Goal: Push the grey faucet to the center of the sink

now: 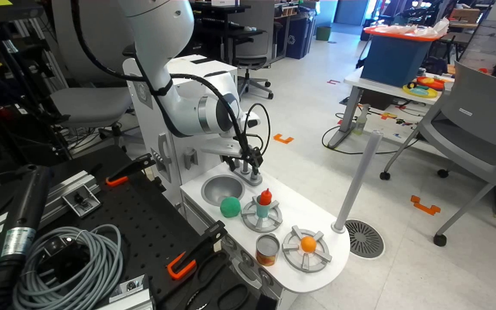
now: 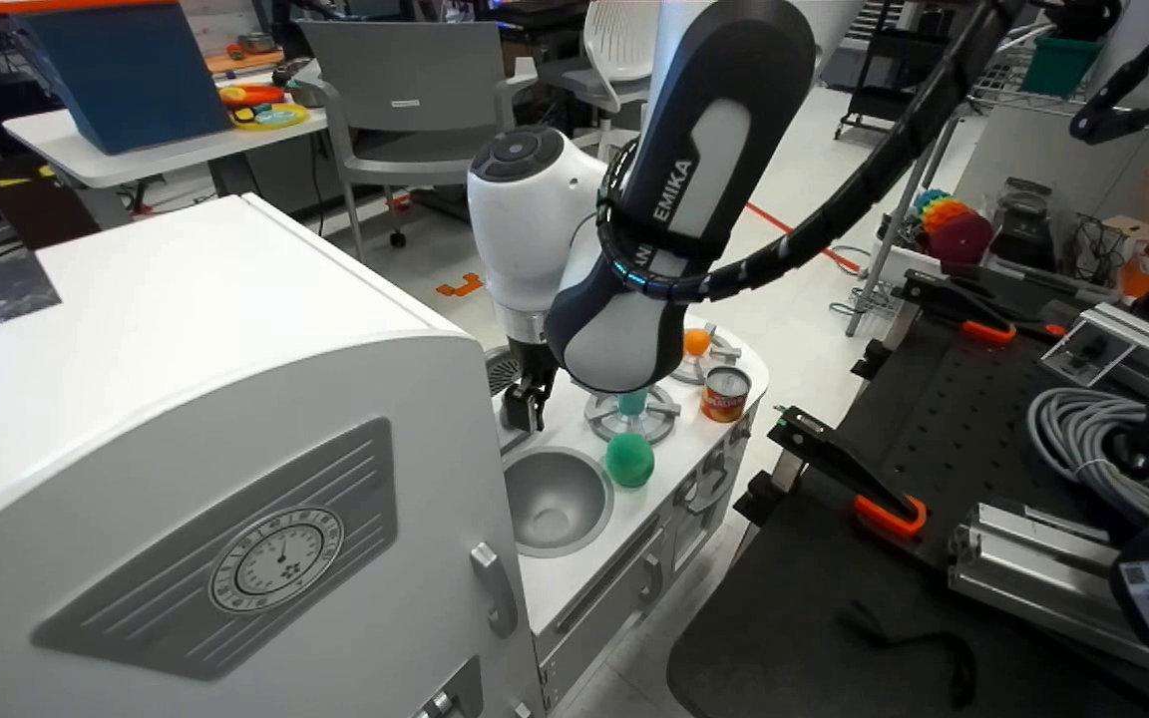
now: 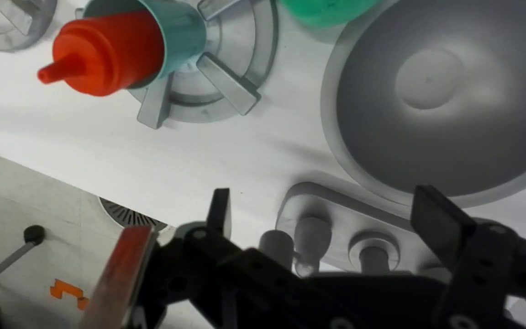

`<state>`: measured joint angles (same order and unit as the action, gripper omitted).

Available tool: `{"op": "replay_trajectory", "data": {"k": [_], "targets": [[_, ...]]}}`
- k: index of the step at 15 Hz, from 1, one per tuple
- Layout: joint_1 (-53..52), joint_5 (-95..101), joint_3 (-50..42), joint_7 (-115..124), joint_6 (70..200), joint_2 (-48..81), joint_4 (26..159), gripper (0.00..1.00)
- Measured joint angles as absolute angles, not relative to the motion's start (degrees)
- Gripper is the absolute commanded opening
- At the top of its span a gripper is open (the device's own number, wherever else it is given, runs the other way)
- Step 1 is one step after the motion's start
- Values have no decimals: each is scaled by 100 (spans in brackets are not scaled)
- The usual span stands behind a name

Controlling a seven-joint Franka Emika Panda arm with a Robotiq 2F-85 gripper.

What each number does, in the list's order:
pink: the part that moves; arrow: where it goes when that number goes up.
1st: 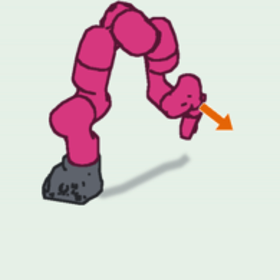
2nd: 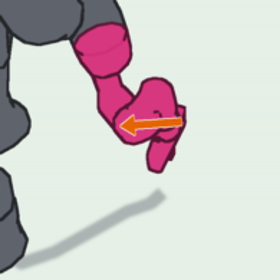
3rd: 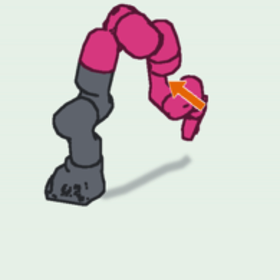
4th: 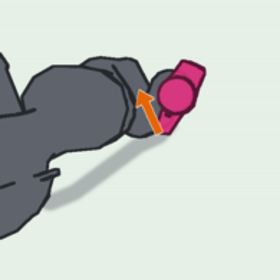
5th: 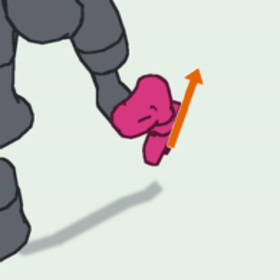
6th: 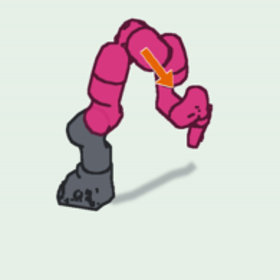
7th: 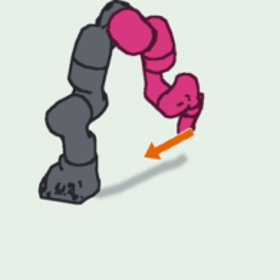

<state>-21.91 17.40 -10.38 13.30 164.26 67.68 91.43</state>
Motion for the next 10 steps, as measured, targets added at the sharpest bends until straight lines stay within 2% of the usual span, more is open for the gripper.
{"op": "replay_trajectory", "data": {"k": [10], "targets": [[-2418,1788,-1225,775,16849,6831,9041,100]]}}
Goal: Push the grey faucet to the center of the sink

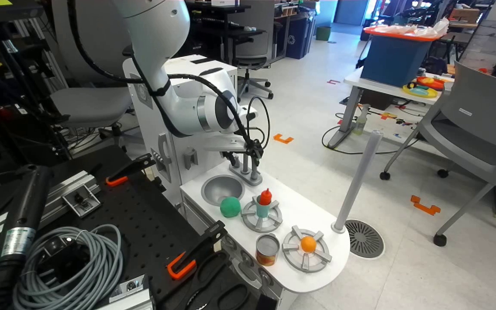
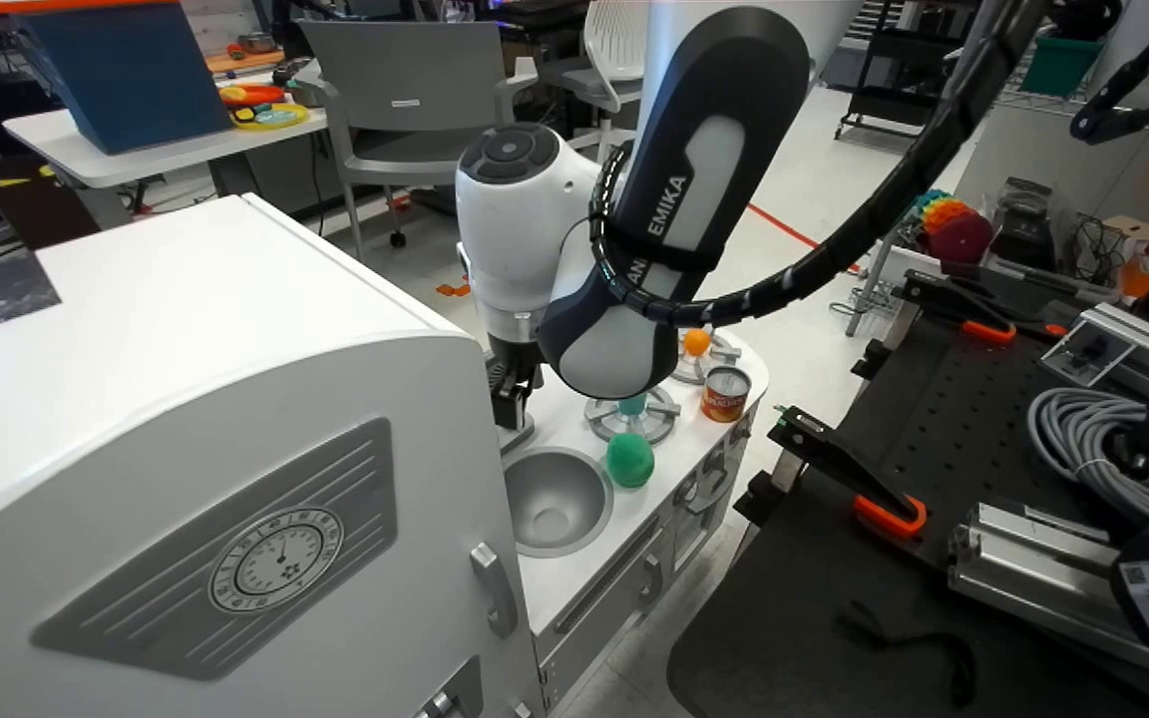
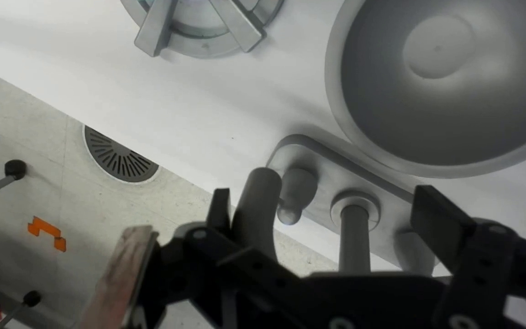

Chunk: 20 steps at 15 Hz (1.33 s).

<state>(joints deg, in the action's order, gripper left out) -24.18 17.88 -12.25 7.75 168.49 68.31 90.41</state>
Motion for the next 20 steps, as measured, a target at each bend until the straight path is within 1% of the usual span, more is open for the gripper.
{"op": "replay_trajectory", "data": {"k": [7,14,20], "targets": [[-2409,1785,-1184,580,16865,6842,9029,100],[-2218,1764,-259,108,16863,6667,9456,100],[-1993,1514,-63,59,16853,6524,9785,100]]}}
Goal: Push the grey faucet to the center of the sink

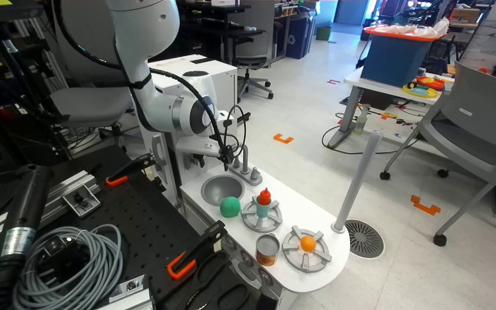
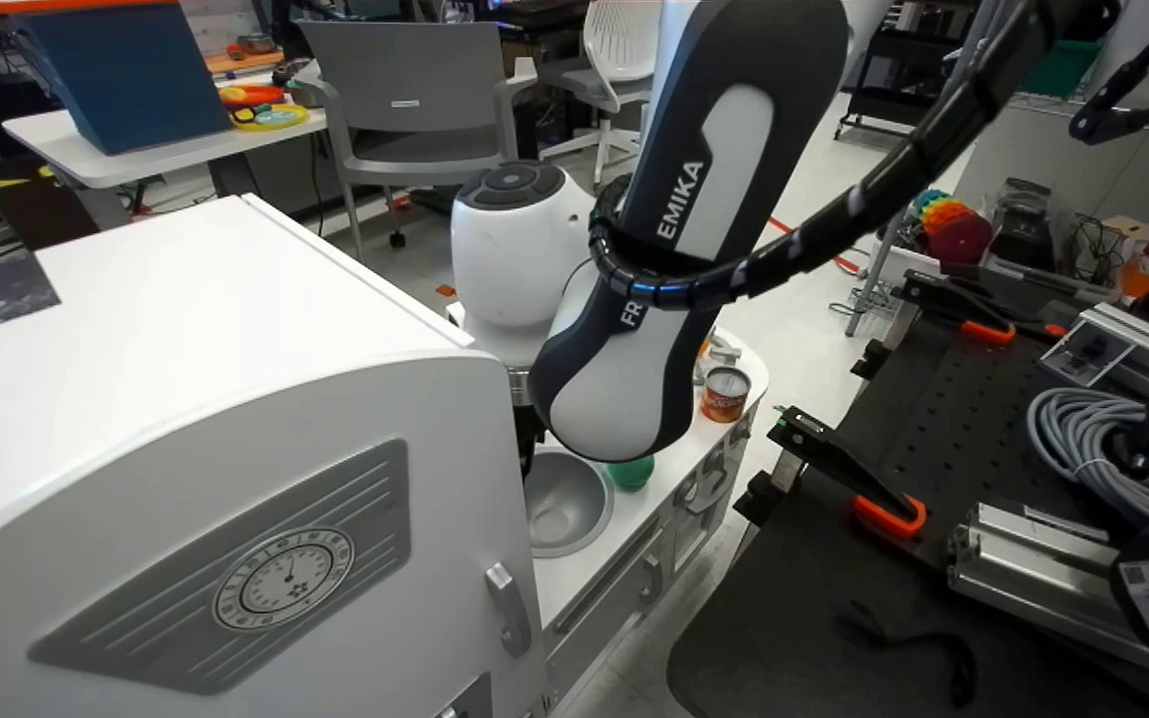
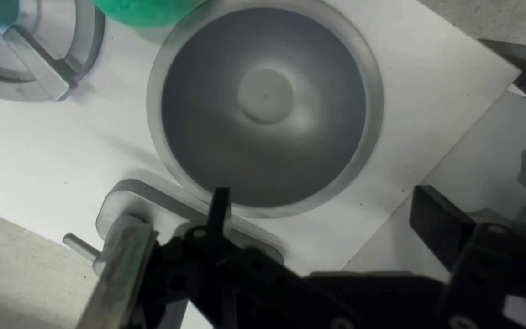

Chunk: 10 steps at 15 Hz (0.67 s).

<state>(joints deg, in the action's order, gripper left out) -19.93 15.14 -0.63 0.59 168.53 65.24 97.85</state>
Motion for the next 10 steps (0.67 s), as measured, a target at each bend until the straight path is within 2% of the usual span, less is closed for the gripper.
{"op": "replay_trajectory", "data": {"k": [10], "targets": [[-1933,350,-337,1264,16312,5294,11221,100]]}}
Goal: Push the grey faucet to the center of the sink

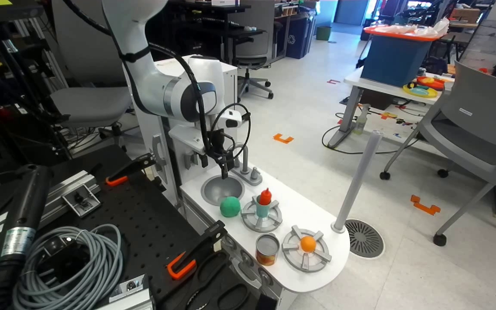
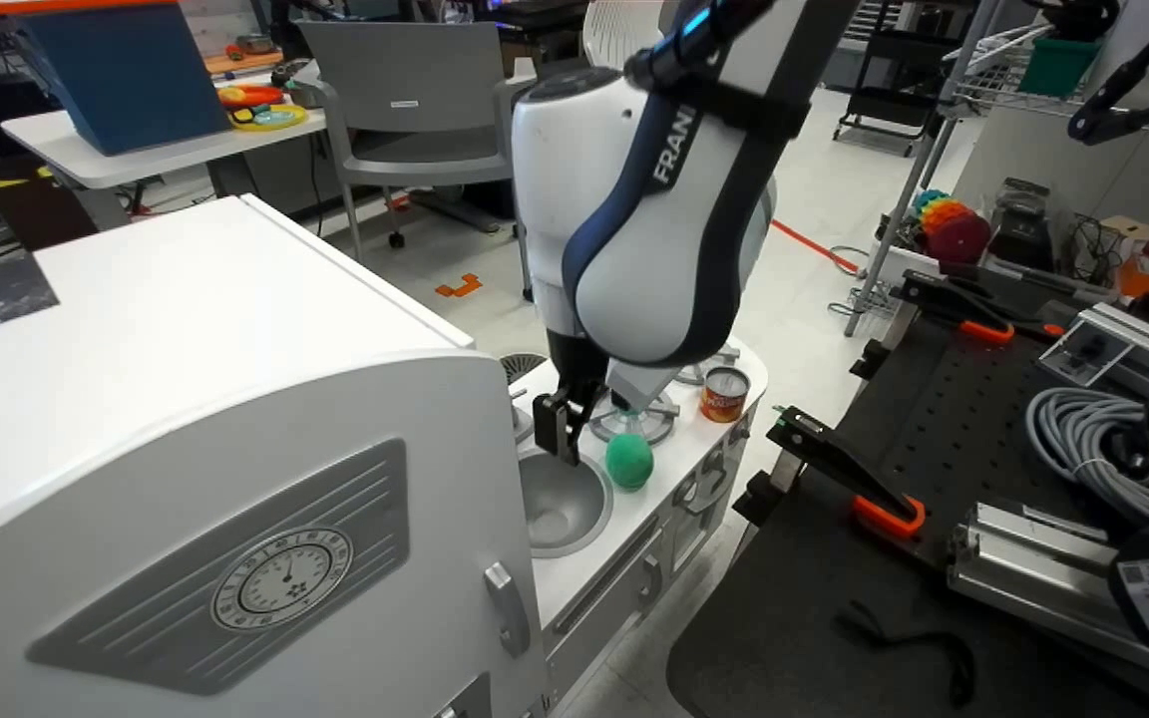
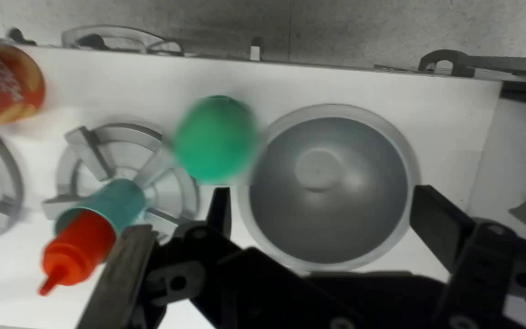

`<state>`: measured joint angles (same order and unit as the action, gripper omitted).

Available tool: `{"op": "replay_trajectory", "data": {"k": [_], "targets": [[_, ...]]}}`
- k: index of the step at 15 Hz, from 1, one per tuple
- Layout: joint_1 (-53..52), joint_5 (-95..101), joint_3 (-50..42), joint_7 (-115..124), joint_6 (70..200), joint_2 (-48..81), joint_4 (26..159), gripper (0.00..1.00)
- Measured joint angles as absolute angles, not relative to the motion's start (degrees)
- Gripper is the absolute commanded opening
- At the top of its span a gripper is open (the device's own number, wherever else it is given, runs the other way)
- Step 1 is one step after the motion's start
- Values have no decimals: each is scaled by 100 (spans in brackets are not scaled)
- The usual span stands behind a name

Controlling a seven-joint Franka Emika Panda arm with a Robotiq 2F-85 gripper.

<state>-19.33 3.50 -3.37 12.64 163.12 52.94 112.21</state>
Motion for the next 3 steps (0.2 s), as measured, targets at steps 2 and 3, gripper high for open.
{"op": "replay_trajectory", "data": {"k": [2,3], "targets": [[-1912,299,-620,1496,15943,4937,11511,100],[-1892,299,-761,1545,15818,4780,11639,100]]}}
